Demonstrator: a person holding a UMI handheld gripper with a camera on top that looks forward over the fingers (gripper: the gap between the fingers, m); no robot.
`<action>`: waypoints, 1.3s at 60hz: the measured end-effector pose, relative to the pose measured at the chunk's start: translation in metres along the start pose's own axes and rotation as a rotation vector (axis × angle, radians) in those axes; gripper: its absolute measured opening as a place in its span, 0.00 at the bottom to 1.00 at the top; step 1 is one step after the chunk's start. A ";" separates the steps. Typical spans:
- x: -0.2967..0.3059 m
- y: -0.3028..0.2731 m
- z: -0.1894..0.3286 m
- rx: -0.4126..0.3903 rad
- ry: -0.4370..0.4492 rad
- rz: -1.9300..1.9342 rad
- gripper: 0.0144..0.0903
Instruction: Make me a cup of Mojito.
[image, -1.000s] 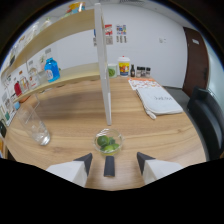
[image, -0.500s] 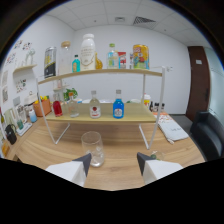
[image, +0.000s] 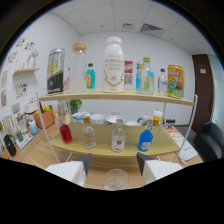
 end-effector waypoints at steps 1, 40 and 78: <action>0.001 -0.003 0.005 0.000 0.003 -0.001 0.92; 0.020 0.004 0.117 -0.126 0.042 0.070 0.28; 0.073 -0.016 0.032 -0.063 0.070 0.051 0.25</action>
